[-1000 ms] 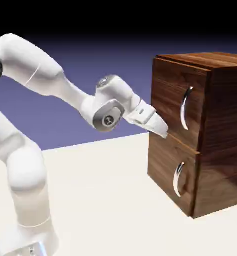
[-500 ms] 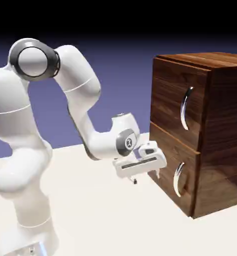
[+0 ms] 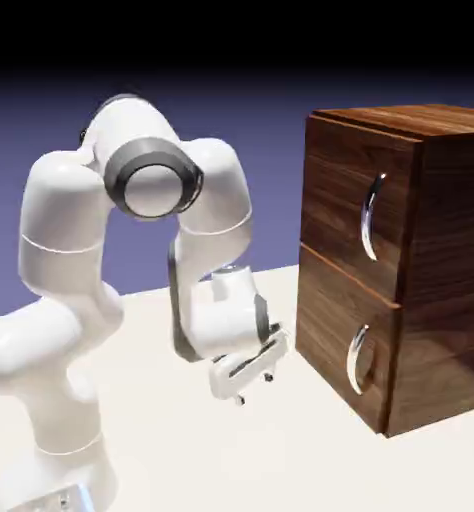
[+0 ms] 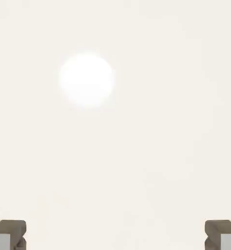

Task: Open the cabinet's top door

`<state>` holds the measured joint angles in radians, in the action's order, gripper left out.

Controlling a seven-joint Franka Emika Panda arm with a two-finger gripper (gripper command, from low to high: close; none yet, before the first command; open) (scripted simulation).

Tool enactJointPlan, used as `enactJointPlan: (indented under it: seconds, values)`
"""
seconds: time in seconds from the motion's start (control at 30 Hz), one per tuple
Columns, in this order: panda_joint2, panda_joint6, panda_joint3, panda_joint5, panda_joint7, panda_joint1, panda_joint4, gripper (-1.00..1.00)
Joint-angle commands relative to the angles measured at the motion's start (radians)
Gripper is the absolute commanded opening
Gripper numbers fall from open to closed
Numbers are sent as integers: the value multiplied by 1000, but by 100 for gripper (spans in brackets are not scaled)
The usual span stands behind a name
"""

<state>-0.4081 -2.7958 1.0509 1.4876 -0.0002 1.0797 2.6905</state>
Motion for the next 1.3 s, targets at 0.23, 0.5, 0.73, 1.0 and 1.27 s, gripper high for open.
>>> enactJointPlan:
  seconds: [0.23, 0.5, 0.73, 1.0, 1.27]
  values:
    - [-229, 56, 246, 348, -173, 255, -28, 0]
    - [-458, 113, 492, 696, -347, 511, -56, 0]
    - [-658, 162, 707, 1000, -498, 734, -80, 0]
    - [-845, 209, 908, 1286, -641, 944, -103, 0]
    - [-805, 269, 853, 1306, -629, 802, -207, -100]
